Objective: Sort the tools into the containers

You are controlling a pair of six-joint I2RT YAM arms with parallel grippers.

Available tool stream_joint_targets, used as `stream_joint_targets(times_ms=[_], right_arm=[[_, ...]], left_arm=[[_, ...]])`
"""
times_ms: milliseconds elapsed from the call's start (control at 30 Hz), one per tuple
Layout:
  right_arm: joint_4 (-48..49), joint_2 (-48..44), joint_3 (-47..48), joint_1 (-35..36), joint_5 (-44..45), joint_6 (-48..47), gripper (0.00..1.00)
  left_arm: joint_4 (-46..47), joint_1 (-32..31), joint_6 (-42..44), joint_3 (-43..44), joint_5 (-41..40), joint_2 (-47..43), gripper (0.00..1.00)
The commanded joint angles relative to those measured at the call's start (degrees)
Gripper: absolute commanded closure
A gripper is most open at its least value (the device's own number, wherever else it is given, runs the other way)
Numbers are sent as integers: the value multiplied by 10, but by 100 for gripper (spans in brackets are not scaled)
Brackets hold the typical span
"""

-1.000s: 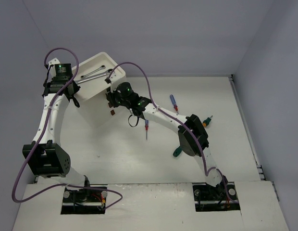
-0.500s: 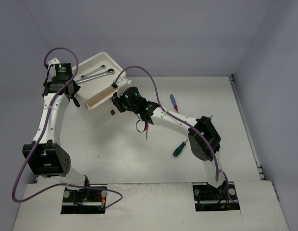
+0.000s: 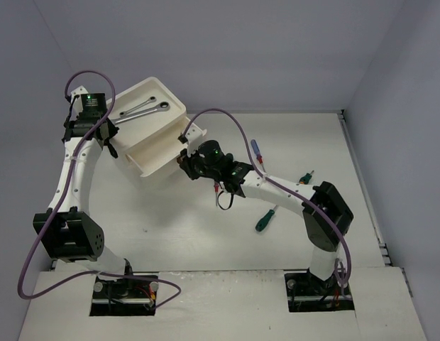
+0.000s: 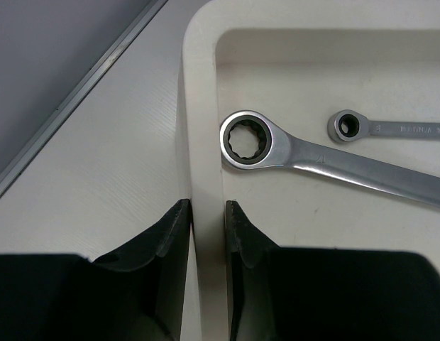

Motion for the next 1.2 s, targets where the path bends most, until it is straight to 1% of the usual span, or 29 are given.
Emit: stream_joint_targets(times_ms=[0, 33, 67, 100, 133, 200, 233, 300, 367, 433, 500, 600, 667, 800, 933, 1067, 1167], right_arm=[[31, -52, -11, 8, 13, 23, 75], [31, -56, -13, 8, 18, 27, 64], [30, -62, -16, 8, 29, 34, 55], [29, -70, -19, 7, 40, 41, 47], [26, -79, -21, 6, 49, 46, 43], [11, -93, -31, 2, 98, 68, 31], [4, -106, -34, -4, 110, 76, 27], [-12, -123, -44, -9, 137, 97, 24], [-51, -150, -61, -29, 180, 141, 20], [-90, -175, -82, -44, 229, 171, 16], [-144, -188, -92, -63, 256, 207, 14], [-220, -221, -140, -101, 283, 282, 13], [-252, -249, -187, -113, 284, 313, 13], [-297, -274, -263, -132, 282, 386, 13], [-310, -284, -316, -147, 250, 434, 15], [-315, -290, -364, -153, 240, 485, 19], [-315, -280, -382, -156, 235, 511, 25]], left_arm=[[-42, -22, -13, 24, 77, -13, 100], [-43, -22, -10, 26, 75, -14, 100], [-43, -22, -7, 29, 72, -16, 100], [-43, -22, -2, 32, 68, -19, 100], [-42, -22, 4, 33, 63, -23, 99], [-42, -22, 15, 37, 54, -30, 84], [-43, -22, 24, 39, 46, -36, 80], [-43, -22, 35, 42, 39, -46, 69], [-43, -22, 54, 48, 28, -60, 50], [-44, -22, 77, 53, 19, -79, 40], [-44, -22, 96, 58, 14, -89, 33], [-43, -22, 131, 64, 12, -124, 26], [-43, -22, 147, 65, 23, -141, 25], [-47, -25, 178, 55, 59, -189, 25], [-68, -53, 191, 45, 80, -222, 25], [-95, -84, 214, 40, 67, -260, 25], [-104, -102, 217, 34, 60, -284, 25]])
